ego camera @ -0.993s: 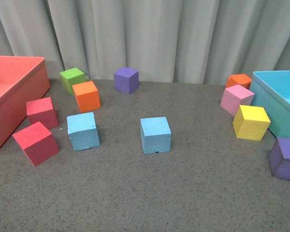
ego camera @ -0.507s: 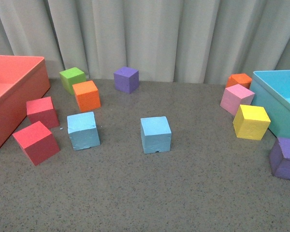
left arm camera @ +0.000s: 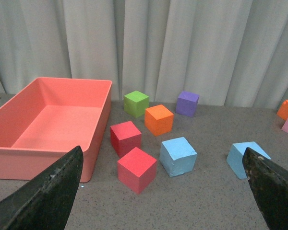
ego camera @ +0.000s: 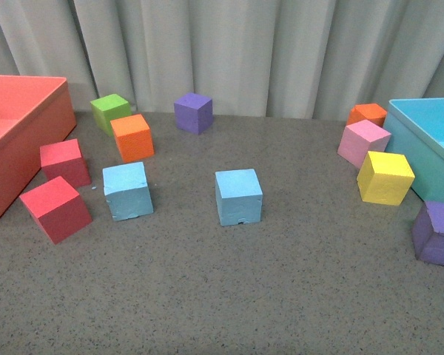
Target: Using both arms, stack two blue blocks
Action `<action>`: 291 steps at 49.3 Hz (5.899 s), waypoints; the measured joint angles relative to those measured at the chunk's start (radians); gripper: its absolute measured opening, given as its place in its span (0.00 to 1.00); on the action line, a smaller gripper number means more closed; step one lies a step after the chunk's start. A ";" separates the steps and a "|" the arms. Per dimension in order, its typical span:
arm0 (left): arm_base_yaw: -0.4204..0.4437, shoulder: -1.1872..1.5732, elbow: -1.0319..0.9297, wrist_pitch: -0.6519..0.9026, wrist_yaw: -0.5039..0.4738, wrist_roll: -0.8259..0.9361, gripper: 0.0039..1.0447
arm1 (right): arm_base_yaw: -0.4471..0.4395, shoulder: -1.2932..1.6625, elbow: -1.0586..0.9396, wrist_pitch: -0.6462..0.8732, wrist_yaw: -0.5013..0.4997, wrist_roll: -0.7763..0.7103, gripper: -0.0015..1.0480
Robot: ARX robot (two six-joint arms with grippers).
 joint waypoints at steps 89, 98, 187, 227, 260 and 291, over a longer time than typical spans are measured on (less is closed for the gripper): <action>-0.245 2.139 1.349 -0.222 -0.227 -0.443 0.94 | 0.000 -0.001 0.000 -0.005 0.000 0.000 0.91; -0.245 2.190 1.412 -0.288 -0.224 -0.463 0.94 | 0.000 -0.001 0.000 -0.005 0.000 0.000 0.91; -0.575 2.317 1.788 -0.558 -0.298 -0.599 0.45 | 0.000 -0.002 0.000 -0.005 0.000 0.000 0.91; -0.561 2.041 1.410 -0.007 -0.468 -0.435 0.80 | 0.000 -0.002 0.000 -0.005 -0.001 0.000 0.91; -0.199 1.368 0.206 1.136 -0.193 -0.006 0.03 | 0.000 -0.002 0.000 -0.004 0.000 0.000 0.91; -0.039 0.913 0.023 0.858 -0.018 -0.003 0.03 | 0.000 -0.002 0.000 -0.005 0.000 0.000 0.91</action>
